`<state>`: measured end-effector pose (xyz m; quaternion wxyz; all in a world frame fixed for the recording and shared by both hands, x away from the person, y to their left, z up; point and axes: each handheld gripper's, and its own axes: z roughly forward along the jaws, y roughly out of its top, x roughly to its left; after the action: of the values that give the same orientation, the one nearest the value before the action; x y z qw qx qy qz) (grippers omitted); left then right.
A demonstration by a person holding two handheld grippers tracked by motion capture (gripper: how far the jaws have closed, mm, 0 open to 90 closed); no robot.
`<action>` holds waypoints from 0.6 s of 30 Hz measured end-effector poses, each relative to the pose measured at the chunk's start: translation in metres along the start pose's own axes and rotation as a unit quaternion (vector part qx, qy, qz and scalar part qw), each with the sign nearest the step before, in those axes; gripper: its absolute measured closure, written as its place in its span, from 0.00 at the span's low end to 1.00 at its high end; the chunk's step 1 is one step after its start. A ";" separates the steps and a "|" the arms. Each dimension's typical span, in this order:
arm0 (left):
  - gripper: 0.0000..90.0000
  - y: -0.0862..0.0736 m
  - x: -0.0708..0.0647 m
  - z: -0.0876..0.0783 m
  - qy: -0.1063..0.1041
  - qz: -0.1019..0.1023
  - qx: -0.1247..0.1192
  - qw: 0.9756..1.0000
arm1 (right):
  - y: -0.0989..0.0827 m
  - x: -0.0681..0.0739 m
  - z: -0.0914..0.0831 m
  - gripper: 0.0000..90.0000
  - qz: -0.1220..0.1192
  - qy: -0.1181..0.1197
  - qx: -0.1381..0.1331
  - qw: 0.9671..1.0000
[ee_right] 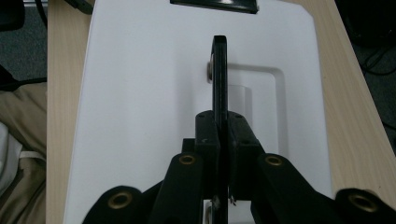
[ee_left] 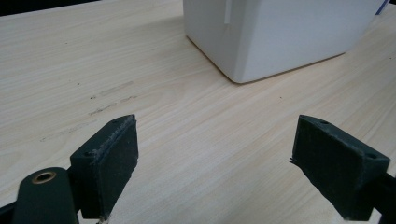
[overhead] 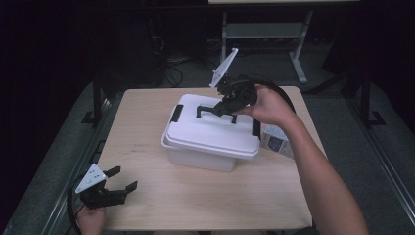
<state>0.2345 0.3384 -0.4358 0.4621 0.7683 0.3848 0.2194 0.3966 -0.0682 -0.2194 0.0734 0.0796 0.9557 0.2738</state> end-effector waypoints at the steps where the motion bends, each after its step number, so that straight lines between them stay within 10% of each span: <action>1: 0.15 0.000 0.000 0.000 0.000 0.001 0.001 1.000 | -0.002 0.001 -0.001 0.94 0.002 0.000 0.001 1.000; 18: 0.15 0.000 -0.001 0.001 0.003 0.003 0.003 1.000 | -0.055 0.025 -0.032 0.94 0.022 -0.011 0.011 1.000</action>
<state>0.2344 0.3374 -0.4360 0.4578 0.7699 0.3850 0.2221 0.3605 -0.1258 -0.2246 0.0765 0.1047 0.9559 0.2637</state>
